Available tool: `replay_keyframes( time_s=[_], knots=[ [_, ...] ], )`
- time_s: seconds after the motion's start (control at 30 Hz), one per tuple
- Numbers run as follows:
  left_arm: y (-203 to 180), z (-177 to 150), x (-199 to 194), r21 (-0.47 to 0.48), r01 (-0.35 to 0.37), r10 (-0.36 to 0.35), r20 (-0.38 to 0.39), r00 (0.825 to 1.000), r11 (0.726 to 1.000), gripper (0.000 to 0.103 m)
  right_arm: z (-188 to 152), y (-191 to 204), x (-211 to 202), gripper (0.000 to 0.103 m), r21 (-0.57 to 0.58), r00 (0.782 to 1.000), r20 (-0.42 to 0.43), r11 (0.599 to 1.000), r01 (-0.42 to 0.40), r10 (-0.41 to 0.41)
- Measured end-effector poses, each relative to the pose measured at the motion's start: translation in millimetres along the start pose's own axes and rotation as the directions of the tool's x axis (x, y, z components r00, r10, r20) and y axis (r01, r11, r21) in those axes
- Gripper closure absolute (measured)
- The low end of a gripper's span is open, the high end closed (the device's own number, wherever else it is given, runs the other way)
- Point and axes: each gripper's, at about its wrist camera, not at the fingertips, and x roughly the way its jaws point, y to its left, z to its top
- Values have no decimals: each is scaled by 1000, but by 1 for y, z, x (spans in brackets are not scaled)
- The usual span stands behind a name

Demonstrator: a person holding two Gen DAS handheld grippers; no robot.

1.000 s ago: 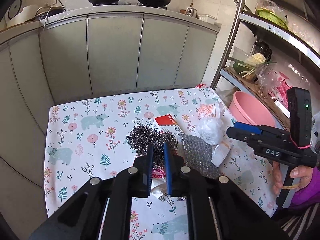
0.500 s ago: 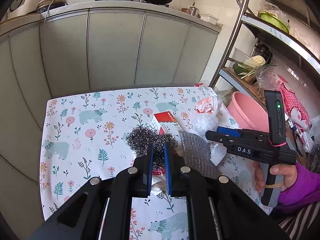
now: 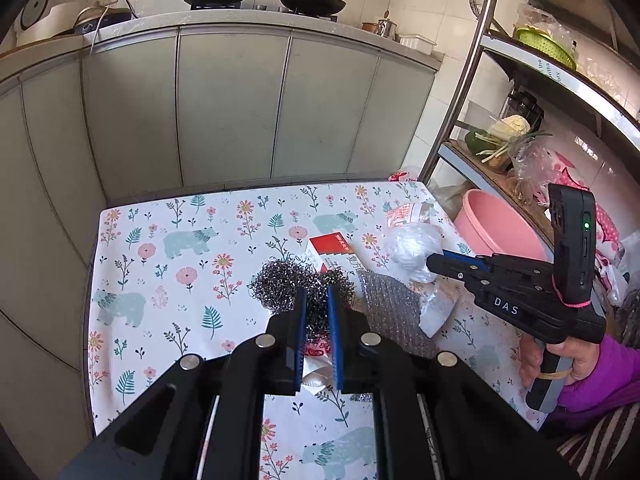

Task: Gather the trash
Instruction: 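Close the left tool on the steel scouring pad while the right tool grasps the white bag, then carry the scouring pad and white bag to the pink basin and release both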

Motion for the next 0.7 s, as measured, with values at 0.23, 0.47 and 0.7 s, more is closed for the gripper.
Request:
replay_keyframes(
  time_s=[0.23,0.47,0.7],
  knots=[
    [-10,10,-26,14,-14,13,73,997,1000,94,4,12,-40,97,-34,995,97,999,-19,22],
    [-33,22,-56,54,-20,10,164,986,998,94,7,14,-75,97,-41,984,179,999,-11,18],
    [-57,36,-79,81,-10,-10,247,969,997,94,11,5,-114,97,-30,961,275,999,28,-19]
  ],
)
